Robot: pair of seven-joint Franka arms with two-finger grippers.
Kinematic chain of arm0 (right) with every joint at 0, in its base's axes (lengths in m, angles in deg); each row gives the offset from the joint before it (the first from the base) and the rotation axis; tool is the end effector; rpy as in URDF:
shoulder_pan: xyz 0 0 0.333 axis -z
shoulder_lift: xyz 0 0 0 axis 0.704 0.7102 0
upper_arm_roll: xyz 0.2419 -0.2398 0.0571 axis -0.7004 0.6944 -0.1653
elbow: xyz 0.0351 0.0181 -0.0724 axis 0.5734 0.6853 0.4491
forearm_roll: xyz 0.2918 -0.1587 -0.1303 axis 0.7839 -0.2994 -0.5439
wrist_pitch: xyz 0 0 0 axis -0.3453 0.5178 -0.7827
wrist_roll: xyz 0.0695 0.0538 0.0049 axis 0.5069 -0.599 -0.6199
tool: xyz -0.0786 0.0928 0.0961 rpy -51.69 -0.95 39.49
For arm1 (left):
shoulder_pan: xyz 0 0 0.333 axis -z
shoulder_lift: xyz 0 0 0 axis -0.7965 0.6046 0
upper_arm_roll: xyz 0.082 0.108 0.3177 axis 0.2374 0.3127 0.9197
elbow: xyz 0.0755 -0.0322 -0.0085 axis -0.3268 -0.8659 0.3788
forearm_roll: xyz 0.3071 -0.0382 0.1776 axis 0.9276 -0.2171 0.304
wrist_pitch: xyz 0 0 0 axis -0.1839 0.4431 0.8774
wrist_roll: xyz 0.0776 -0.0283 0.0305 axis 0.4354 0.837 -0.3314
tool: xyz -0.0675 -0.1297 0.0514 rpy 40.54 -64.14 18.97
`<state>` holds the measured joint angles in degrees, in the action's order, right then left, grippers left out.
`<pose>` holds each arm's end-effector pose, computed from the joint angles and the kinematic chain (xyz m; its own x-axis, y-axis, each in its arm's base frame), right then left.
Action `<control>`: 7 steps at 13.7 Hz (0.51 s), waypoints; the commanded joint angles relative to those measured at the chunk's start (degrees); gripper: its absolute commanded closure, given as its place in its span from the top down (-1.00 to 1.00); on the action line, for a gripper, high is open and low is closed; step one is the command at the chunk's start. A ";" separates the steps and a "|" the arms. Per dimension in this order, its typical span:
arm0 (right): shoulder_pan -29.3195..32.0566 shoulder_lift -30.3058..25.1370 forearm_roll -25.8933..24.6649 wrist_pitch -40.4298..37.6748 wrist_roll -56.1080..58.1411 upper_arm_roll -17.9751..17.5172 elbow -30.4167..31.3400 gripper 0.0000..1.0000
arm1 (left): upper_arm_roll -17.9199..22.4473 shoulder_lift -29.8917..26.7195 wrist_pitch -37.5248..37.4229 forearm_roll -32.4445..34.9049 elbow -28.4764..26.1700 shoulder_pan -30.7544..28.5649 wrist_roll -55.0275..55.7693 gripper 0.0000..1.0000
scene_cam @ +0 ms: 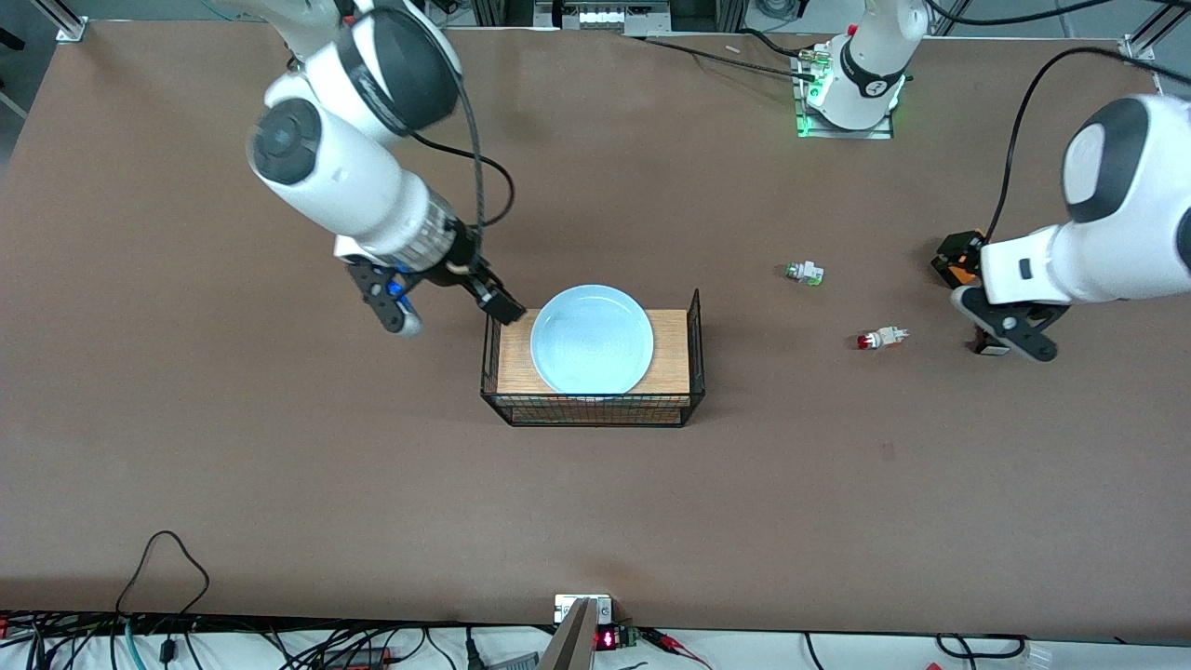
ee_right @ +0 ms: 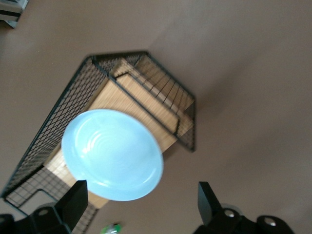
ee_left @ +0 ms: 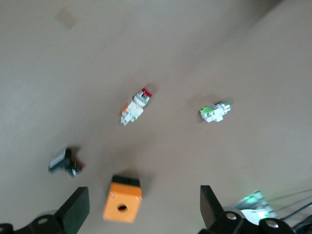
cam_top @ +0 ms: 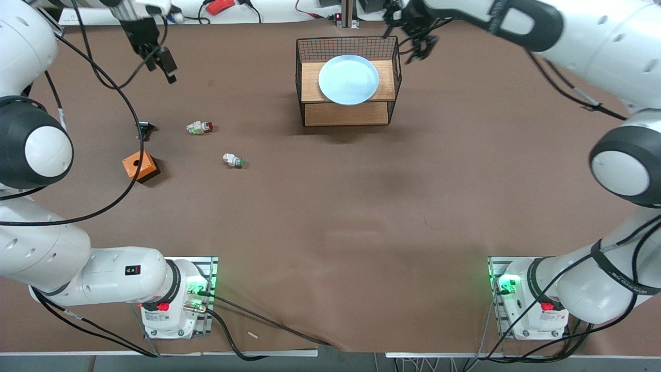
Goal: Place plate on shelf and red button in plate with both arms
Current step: 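Withdraw the right gripper while the left gripper grasps the red button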
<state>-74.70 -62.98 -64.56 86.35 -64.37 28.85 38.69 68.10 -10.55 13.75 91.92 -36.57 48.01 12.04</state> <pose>0.5529 0.3311 0.4896 0.7285 -0.6624 -0.1747 -0.6850 -0.7071 -0.1754 0.5464 -0.0080 0.4160 0.7157 -0.6588 -0.2319 -0.6371 -0.7518 0.1697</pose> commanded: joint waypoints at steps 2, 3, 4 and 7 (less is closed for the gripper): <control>3.74 -3.96 -10.67 -6.48 15.86 -0.36 0.51 1.00 | -0.22 -1.67 13.76 4.60 -11.06 -0.23 -14.50 1.00; 5.41 -4.49 -13.05 -7.36 18.94 -0.36 0.51 1.00 | -0.22 -1.93 17.27 5.30 -13.86 -0.14 -16.70 1.00; 7.69 -4.84 -13.77 -8.24 22.89 -0.36 0.51 1.00 | -0.22 -1.93 21.74 5.83 -16.94 -0.22 -18.90 1.00; 15.77 -5.55 -13.77 -11.06 41.07 -0.36 0.51 1.00 | -0.22 -1.58 36.95 5.93 -25.73 -1.19 -24.80 1.00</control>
<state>-63.75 -67.41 -77.79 77.37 -33.01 29.24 38.71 68.07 -10.37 43.29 96.51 -56.03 47.95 -8.97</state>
